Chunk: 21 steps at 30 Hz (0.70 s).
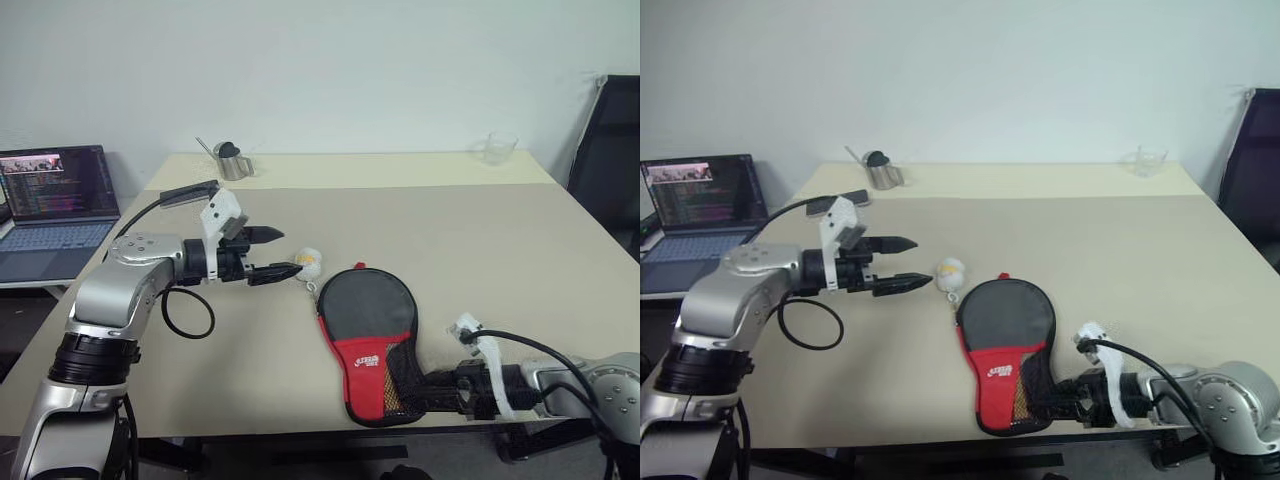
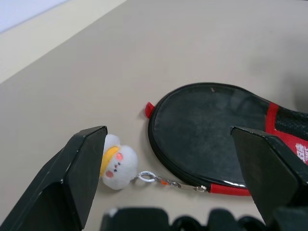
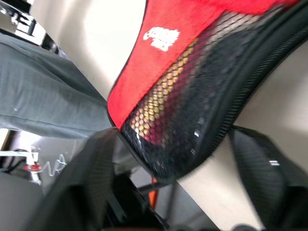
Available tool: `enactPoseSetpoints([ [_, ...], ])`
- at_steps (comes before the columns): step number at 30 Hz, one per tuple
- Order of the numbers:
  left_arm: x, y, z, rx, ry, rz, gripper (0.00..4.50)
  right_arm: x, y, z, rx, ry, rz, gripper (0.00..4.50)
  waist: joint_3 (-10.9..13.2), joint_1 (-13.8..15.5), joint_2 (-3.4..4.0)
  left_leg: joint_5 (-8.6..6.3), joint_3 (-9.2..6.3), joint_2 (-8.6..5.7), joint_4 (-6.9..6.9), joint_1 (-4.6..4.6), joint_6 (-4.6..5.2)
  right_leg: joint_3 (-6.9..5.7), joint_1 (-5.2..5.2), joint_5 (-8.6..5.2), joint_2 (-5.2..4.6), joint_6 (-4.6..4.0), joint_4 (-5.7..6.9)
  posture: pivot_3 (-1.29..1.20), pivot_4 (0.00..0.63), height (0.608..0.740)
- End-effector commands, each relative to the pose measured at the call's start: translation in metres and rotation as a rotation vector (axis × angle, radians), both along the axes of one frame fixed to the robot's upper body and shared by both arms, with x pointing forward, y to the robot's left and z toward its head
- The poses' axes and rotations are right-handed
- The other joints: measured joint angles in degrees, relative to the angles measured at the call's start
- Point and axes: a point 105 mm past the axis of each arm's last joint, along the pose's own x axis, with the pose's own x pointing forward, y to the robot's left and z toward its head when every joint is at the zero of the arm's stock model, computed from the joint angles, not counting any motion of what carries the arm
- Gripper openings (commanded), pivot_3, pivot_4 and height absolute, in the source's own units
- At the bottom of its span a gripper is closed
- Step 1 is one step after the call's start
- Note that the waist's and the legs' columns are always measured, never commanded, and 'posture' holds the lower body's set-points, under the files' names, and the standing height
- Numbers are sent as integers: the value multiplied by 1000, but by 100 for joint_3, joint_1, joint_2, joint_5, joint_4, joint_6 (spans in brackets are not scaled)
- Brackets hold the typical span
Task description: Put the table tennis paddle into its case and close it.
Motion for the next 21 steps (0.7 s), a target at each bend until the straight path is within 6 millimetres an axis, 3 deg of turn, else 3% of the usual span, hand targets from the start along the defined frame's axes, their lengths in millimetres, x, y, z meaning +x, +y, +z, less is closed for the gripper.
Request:
enactPoseSetpoints([
  [1,2,2,13,0,-59,1,4500,0,-14,20,-17,-87,23,4493,0,4,0,0,0,0,1,0,0,-1,1,0,0,0,-1,0,150,740],
  [7,9,9,16,-25,-75,55,4500,11,-27,43,-39,-233,55,4493,2,-1,-4,-1,1,3,2,5,1,-3,5,0,1,1,1,0,150,740],
  [9,16,11,15,-27,-80,91,4500,37,-18,67,-16,-404,22,4493,5,-29,-8,-1,1,5,2,8,1,-3,8,0,1,1,2,0,150,740],
  [12,39,12,13,-45,-88,209,4500,86,20,114,82,-779,-84,4493,9,-51,-14,0,8,9,18,14,1,4,11,2,4,2,7,0,150,740],
  [14,57,11,11,-80,-57,305,4500,100,49,113,87,-882,-96,4493,8,-28,-16,2,2,17,25,13,-3,0,12,5,10,0,13,0,150,740],
  [16,69,7,7,-107,-26,367,4500,112,67,99,48,-919,-94,4493,3,3,-23,10,-9,21,31,8,-17,-10,11,7,13,-3,20,0,150,740],
  [21,86,-7,-7,-112,37,441,4500,128,93,55,9,-890,-114,4493,2,35,-25,9,-14,-21,61,-40,-25,-6,-21,11,0,1,20,0,150,740],
])
